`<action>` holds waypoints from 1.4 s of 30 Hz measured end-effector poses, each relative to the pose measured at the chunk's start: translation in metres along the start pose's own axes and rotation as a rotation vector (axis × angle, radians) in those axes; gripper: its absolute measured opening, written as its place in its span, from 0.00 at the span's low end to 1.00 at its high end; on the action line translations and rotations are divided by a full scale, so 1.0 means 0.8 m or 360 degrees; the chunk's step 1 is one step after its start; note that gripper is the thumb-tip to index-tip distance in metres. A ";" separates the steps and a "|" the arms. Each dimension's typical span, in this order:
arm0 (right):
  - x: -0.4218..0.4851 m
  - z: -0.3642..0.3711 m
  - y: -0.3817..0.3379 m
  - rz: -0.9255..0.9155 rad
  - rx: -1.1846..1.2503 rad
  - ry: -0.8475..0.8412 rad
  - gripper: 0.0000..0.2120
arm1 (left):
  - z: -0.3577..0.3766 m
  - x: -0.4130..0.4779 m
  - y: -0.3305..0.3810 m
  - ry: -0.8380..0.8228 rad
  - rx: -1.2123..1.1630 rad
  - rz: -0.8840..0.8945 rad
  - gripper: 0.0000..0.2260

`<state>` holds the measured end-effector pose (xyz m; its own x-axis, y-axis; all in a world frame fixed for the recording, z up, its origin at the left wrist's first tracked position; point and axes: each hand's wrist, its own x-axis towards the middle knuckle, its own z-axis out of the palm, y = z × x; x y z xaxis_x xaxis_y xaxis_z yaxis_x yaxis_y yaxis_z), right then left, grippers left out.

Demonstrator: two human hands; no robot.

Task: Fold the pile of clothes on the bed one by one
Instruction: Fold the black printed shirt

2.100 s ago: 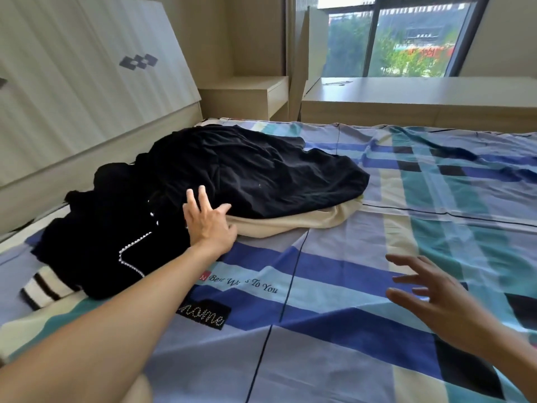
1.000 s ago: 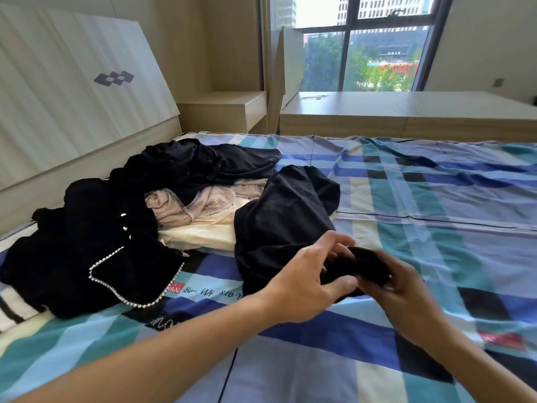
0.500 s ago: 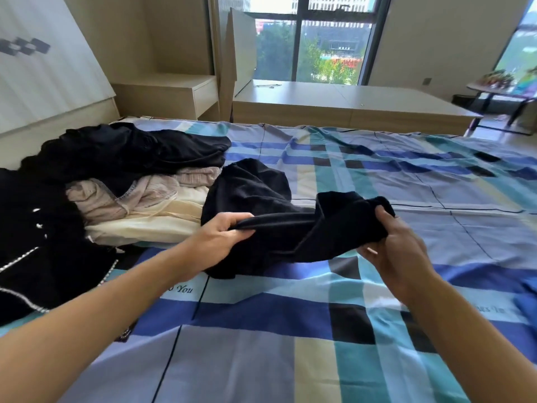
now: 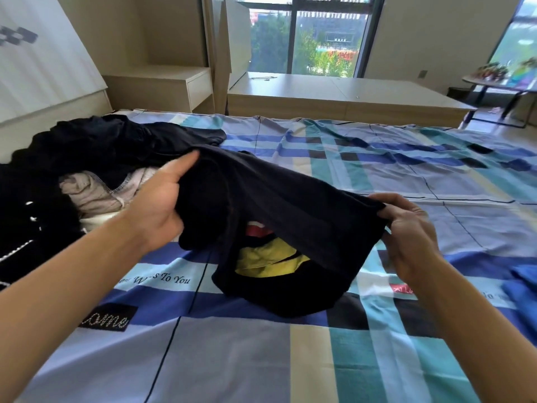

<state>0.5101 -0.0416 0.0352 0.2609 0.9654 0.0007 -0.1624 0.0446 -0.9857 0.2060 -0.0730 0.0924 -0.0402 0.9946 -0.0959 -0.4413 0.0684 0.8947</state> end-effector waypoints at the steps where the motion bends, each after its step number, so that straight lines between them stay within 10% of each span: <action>1: 0.000 -0.001 -0.001 -0.0041 -0.0042 0.0009 0.16 | -0.001 -0.001 0.002 0.0011 -0.0020 0.0024 0.19; 6: -0.008 0.004 0.015 -0.0301 -0.0535 -0.0013 0.12 | 0.001 -0.006 -0.001 -0.0012 0.0009 -0.0050 0.18; 11: -0.057 0.043 0.048 -0.0608 -0.1312 -0.0898 0.50 | 0.018 -0.021 -0.020 -0.0230 0.0120 -0.0220 0.12; 14: -0.069 0.067 0.088 -0.0759 -0.1972 -0.1008 0.47 | 0.025 -0.032 -0.030 -0.0549 0.0392 -0.0140 0.05; 17: -0.059 0.071 0.091 -0.0808 -0.1820 -0.0844 0.17 | 0.011 -0.026 -0.040 -0.0676 0.1503 0.0373 0.14; 21: -0.058 0.071 0.052 -0.0177 -0.0794 -0.0821 0.18 | -0.013 -0.005 -0.071 0.0115 0.2982 0.0846 0.34; 27: -0.084 0.059 0.021 0.0560 0.0008 -0.0969 0.13 | -0.025 0.030 -0.114 0.0312 0.2874 0.1029 0.26; 35: -0.070 0.027 0.005 0.0620 0.0123 -0.2000 0.32 | -0.061 0.063 -0.147 -0.0339 0.2389 0.0409 0.49; 39: -0.062 0.016 -0.008 0.0393 0.0061 -0.1564 0.29 | -0.059 0.066 -0.142 -0.0577 0.2411 0.0153 0.14; 42: -0.040 0.006 -0.012 0.0176 -0.0168 -0.0875 0.17 | -0.047 0.065 -0.117 -0.0546 0.2000 -0.0093 0.07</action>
<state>0.4985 -0.0719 0.0457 -0.2902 0.9560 -0.0439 -0.0571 -0.0631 -0.9964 0.2114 -0.0303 -0.0128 0.2625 0.9440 -0.1998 0.7079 -0.0477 0.7047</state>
